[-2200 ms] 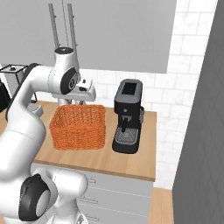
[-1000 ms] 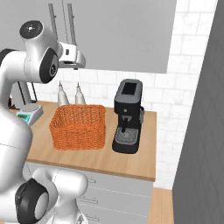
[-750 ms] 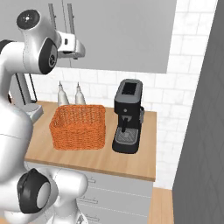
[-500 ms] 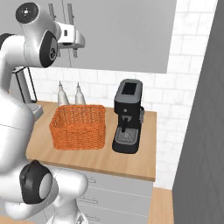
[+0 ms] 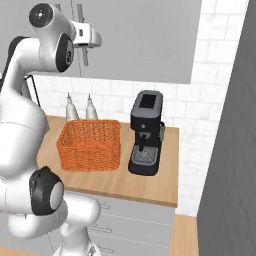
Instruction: Open the cabinet, pick up the bread from the cabinet and place it in the basket. Then move the basket to the dining counter.
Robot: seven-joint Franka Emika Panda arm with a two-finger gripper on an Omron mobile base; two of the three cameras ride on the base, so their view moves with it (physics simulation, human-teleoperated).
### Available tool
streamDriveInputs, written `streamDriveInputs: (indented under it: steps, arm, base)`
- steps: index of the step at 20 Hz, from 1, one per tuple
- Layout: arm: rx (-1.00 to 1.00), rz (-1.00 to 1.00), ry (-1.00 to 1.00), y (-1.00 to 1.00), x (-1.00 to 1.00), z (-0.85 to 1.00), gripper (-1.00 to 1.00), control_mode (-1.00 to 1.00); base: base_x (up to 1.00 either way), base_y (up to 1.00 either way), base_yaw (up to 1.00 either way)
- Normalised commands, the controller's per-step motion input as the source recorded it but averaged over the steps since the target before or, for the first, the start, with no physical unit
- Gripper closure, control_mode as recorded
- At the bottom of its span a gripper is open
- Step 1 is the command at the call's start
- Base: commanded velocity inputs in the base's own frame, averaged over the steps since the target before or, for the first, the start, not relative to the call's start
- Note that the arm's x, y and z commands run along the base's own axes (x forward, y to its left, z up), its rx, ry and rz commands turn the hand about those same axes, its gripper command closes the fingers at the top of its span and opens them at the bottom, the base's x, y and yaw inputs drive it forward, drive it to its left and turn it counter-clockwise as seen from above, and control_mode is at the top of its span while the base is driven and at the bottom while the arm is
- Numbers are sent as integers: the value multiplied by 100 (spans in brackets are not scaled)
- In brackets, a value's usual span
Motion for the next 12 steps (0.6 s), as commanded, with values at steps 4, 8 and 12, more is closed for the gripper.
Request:
streamDriveInputs:
  steps: [4, 8, 12]
  arm:
    - [0, 0, 0, 6, 53, 0, -100, -100]
    - [0, 0, 0, 10, 52, 0, -100, -100]
    - [0, 0, -5, 7, 60, -10, -100, -100]
  base:
    - [0, 0, 0]
    - [0, 0, 0]
    - [0, 0, 0]
